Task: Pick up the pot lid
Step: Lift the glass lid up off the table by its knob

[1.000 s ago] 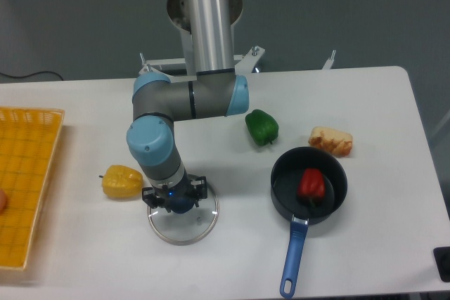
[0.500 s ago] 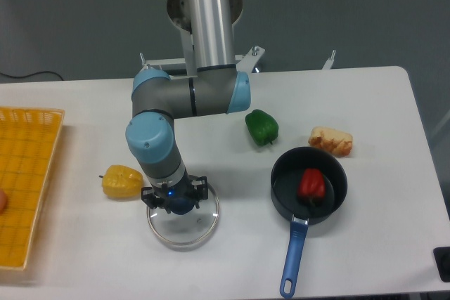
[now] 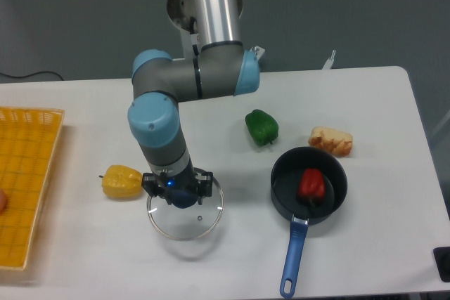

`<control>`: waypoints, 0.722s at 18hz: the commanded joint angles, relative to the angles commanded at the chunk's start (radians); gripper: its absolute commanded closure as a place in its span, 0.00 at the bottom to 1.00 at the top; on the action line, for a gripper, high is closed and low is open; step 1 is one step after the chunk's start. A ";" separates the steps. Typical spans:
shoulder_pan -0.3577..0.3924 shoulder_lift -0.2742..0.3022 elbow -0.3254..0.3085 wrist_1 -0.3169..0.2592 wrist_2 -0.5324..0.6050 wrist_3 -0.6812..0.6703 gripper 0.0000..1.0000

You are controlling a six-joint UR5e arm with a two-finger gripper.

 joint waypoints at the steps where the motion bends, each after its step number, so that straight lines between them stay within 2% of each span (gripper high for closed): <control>1: 0.002 0.011 0.011 -0.023 0.000 0.051 0.40; 3: 0.009 0.028 0.029 -0.055 -0.002 0.138 0.40; 5: 0.024 0.046 0.031 -0.063 -0.002 0.187 0.40; 11: 0.026 0.054 0.029 -0.066 0.000 0.221 0.40; 13: 0.026 0.054 0.029 -0.089 0.002 0.240 0.40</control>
